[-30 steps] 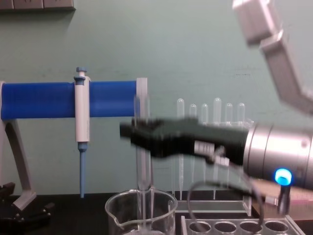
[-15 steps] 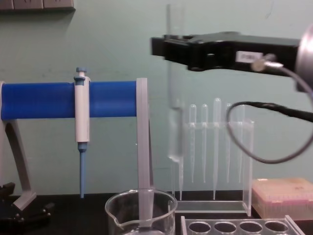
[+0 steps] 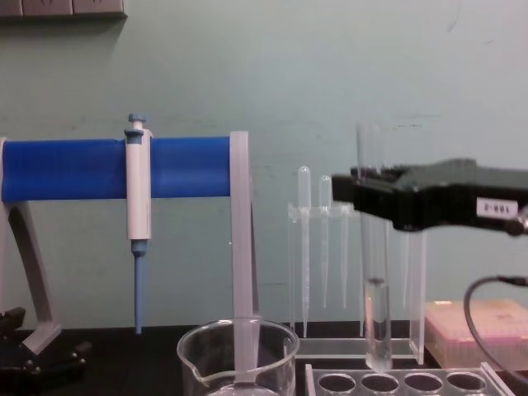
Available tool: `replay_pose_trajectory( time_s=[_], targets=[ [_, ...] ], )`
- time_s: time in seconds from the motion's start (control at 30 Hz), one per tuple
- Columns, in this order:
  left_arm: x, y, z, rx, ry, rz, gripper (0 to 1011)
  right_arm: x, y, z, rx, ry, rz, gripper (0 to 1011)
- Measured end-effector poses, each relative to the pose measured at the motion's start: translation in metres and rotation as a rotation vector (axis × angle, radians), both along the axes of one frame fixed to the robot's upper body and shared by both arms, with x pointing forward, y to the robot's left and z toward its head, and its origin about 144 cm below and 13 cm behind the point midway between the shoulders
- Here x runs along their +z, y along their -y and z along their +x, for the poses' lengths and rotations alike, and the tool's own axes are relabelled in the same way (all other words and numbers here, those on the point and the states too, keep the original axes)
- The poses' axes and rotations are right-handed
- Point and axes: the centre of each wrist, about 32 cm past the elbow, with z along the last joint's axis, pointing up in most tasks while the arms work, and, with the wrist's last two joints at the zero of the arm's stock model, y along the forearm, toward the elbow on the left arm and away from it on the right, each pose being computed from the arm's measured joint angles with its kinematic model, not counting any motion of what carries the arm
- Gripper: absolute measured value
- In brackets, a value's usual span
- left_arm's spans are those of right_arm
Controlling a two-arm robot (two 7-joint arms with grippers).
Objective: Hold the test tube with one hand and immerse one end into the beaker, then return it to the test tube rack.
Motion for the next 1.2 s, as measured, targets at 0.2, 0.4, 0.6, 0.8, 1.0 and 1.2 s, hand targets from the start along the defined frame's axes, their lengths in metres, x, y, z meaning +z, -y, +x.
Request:
replay_pose_trajectory(
  time_s=[0.2, 0.4, 0.6, 0.8, 1.0, 1.2],
  targets=[
    [0.0, 0.0, 0.0, 0.0, 0.0, 0.0, 1000, -0.012, 0.003, 0.001, -0.019, -0.028, 0.0, 228],
    [0.0, 0.0, 0.0, 0.0, 0.0, 0.0, 1000, -0.02, 0.003, 0.002, -0.023, -0.039, -0.005, 228],
    [0.0, 0.0, 0.0, 0.0, 0.0, 0.0, 1000, -0.027, 0.001, 0.004, -0.02, -0.055, -0.018, 227],
    [0.0, 0.0, 0.0, 0.0, 0.0, 0.0, 1000, -0.037, 0.0, 0.006, -0.02, -0.071, -0.041, 228],
    [0.0, 0.0, 0.0, 0.0, 0.0, 0.0, 1000, -0.048, 0.0, 0.008, -0.019, -0.089, -0.069, 228],
    [0.0, 0.0, 0.0, 0.0, 0.0, 0.0, 1000, -0.052, -0.001, 0.011, -0.011, -0.094, -0.121, 228]
  ],
)
